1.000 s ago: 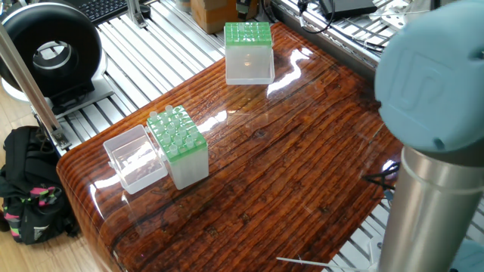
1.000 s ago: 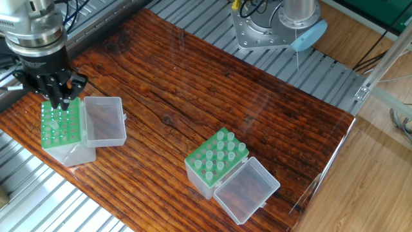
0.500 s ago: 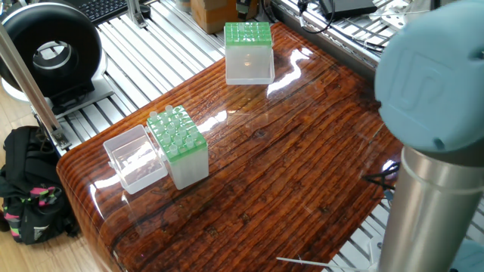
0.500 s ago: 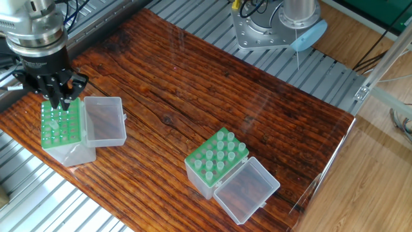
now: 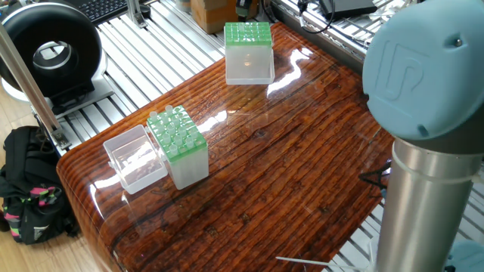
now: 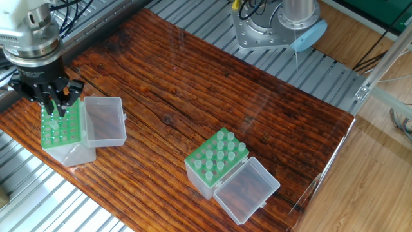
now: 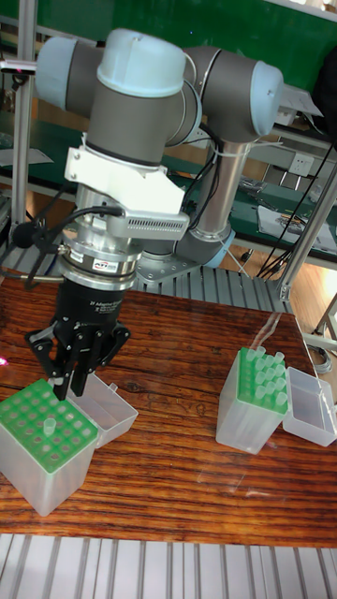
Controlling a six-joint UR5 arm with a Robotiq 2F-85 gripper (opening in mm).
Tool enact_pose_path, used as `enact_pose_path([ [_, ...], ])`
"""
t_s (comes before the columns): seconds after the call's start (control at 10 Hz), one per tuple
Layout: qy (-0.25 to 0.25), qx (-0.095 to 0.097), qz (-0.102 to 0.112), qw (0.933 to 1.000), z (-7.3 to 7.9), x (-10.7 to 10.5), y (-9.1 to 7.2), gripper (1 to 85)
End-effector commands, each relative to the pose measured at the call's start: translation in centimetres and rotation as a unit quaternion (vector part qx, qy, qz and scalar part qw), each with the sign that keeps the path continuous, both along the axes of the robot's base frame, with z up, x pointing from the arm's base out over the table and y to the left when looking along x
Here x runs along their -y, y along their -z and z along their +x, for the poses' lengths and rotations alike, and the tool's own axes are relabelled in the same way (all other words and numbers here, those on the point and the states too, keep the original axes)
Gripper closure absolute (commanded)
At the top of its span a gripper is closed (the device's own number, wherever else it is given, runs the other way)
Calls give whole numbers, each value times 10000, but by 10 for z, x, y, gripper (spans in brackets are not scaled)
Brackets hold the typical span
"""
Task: Transfer all large pipette tips from one holder to another
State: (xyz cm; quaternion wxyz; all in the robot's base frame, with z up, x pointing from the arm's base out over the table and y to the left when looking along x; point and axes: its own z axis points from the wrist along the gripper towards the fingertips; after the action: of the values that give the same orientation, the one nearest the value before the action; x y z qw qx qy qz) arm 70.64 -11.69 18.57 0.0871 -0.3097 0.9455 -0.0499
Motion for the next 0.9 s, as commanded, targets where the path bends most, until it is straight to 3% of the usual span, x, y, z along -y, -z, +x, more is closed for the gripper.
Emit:
enact_pose_path([
  [0.0, -177, 40, 42, 9998, 3, -2, 1, 590],
  [0.2, -333, 3, 18, 9994, 14, 5, 1, 590],
  [0.5, -565, -48, 172, 9982, 25, 4, 33, 530],
  [0.8, -618, -54, 92, 9980, 28, 4, 33, 520],
])
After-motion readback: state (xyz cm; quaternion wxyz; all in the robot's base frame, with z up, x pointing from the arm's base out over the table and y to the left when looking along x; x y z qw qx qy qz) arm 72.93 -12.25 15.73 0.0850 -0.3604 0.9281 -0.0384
